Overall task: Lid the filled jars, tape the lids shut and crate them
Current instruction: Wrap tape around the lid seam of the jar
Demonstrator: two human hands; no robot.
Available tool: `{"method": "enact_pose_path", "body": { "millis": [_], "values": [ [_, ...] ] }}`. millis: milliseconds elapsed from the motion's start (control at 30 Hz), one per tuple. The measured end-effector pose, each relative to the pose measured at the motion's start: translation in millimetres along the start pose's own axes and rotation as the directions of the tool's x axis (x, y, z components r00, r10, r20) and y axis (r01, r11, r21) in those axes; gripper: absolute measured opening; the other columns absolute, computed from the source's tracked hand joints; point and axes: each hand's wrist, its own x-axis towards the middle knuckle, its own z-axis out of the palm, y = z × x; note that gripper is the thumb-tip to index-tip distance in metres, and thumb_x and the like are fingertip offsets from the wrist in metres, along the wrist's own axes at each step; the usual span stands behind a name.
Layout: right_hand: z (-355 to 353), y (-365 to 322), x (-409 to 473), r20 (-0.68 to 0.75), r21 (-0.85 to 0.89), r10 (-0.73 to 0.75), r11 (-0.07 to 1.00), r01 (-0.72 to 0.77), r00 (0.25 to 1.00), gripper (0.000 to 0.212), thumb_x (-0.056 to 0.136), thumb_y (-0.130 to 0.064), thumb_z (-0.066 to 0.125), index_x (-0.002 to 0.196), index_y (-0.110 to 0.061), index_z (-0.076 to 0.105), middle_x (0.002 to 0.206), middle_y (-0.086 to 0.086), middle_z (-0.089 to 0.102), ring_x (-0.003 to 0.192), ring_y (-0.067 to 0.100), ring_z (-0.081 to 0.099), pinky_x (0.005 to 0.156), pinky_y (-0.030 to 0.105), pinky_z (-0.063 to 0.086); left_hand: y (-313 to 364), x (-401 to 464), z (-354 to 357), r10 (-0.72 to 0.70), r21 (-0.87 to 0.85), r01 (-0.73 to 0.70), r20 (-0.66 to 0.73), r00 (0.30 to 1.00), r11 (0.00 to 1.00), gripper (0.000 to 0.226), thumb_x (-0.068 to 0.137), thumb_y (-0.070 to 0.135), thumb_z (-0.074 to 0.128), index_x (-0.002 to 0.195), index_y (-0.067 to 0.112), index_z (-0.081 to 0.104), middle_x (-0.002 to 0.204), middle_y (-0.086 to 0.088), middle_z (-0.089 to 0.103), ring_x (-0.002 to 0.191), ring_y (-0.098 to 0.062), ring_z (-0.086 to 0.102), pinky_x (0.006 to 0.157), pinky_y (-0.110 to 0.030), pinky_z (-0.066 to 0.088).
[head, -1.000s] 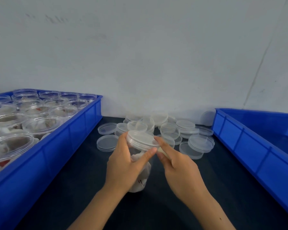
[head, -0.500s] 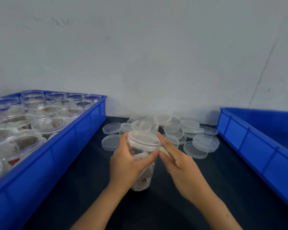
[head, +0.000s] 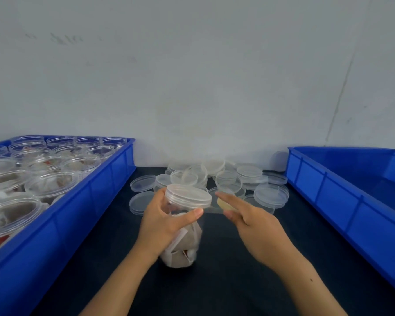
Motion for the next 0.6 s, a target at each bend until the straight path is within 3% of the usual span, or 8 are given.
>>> {"method": "enact_pose_path", "body": {
  "millis": [67, 167, 300, 467, 600],
  "values": [
    [1, -1, 1, 0.032, 0.031, 0.017, 0.999, -0.018, 0.999, 0.043, 0.102, -0.042, 0.036, 0.139, -0.061, 0.027, 0.123, -0.012, 0.062, 0.114, 0.014, 0.054, 0.079, 0.023, 0.037, 1, -1, -1, -0.01, -0.029, 0.012, 0.057, 0.998, 1.0, 0.072, 0.048, 0.041, 0.089, 0.112, 0.03, 0.057, 0.104, 0.024, 0.069, 0.096, 0.007, 0.064, 0.07, -0.007, 0.049],
    [4, -1, 2, 0.005, 0.037, 0.0, 0.999, 0.0, 1.0, 0.044, 0.102, -0.043, 0.036, 0.139, -0.062, 0.027, 0.119, -0.013, 0.064, 0.102, 0.008, 0.056, 0.079, 0.02, 0.038, 1, -1, -1, -0.022, -0.091, 0.031, 0.1, 0.995, 0.995, 0.084, 0.045, 0.039, 0.092, 0.118, 0.023, 0.052, 0.105, 0.019, 0.07, 0.096, 0.003, 0.066, 0.071, -0.008, 0.05],
    [6, -3, 1, -0.027, 0.042, -0.005, 0.999, 0.006, 1.0, 0.043, 0.102, -0.042, 0.036, 0.139, -0.062, 0.028, 0.084, -0.014, 0.062, 0.072, 0.004, 0.055, 0.066, 0.01, 0.041, -2, -2, -1, -0.04, -0.147, 0.059, 0.127, 0.991, 0.987, 0.089, 0.04, 0.042, 0.084, 0.116, 0.028, 0.04, 0.099, 0.023, 0.071, 0.095, 0.002, 0.067, 0.069, -0.011, 0.052],
    [7, -7, 0, -0.042, 0.023, 0.007, 1.0, -0.006, 0.999, 0.043, 0.102, -0.043, 0.035, 0.142, -0.057, 0.028, 0.073, -0.009, 0.061, 0.069, 0.008, 0.057, 0.064, 0.016, 0.043, -4, -2, 1, -0.039, -0.16, 0.067, 0.17, 0.985, 0.985, 0.089, 0.044, 0.043, 0.083, 0.118, 0.027, 0.036, 0.102, 0.024, 0.07, 0.098, 0.002, 0.066, 0.071, -0.012, 0.052],
    [8, -11, -1, -0.023, -0.007, 0.002, 1.0, -0.002, 1.0, 0.042, 0.103, -0.04, 0.033, 0.144, -0.048, 0.031, 0.082, -0.008, 0.065, 0.073, 0.009, 0.058, 0.069, 0.024, 0.047, -3, -4, 2, 0.0, -0.132, 0.026, 0.193, 0.981, 0.991, 0.083, 0.05, 0.048, 0.078, 0.117, 0.029, 0.033, 0.104, 0.031, 0.066, 0.1, 0.007, 0.063, 0.073, -0.008, 0.05]
  ]
}}
